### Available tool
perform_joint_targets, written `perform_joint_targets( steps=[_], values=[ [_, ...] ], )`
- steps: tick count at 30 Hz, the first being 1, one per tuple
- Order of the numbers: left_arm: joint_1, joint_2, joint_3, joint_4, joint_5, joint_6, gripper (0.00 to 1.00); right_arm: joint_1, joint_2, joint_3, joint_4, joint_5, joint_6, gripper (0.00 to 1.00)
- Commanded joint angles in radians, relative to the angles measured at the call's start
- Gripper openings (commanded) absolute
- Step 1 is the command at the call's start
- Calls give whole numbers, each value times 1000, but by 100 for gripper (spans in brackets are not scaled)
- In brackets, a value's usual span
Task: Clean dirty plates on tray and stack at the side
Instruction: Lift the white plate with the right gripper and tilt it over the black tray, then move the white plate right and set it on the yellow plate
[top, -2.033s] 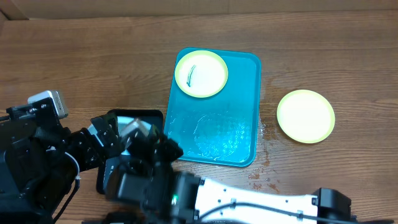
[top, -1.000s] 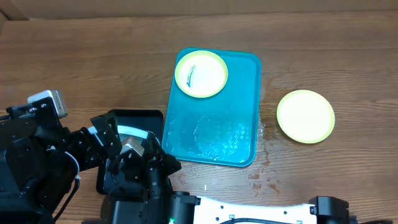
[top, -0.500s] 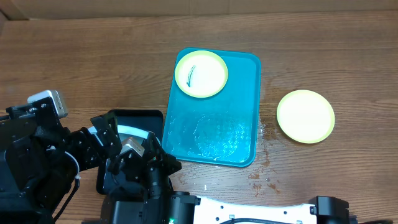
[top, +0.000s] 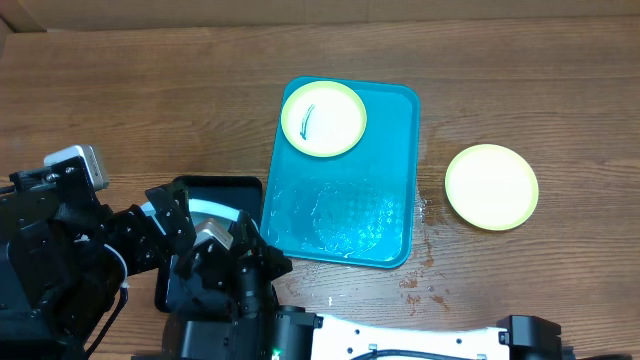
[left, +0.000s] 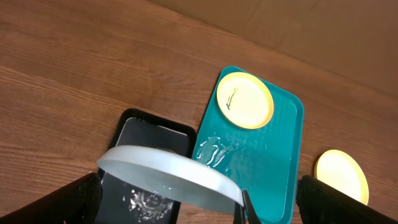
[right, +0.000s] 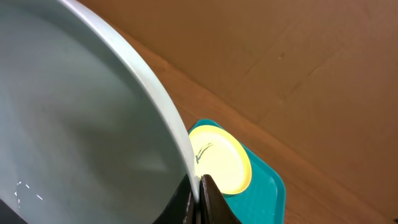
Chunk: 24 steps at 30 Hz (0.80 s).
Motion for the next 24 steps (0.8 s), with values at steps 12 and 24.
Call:
perform_joint_targets(
  steps=[12,24],
  values=[
    [5,2,14,2,-11,15,100,-714,-35,16,-183,-1205,192,4],
    [5,2,14,2,-11,14,100,-1587,-24,-5,-519,-1341,135,4]
  ],
)
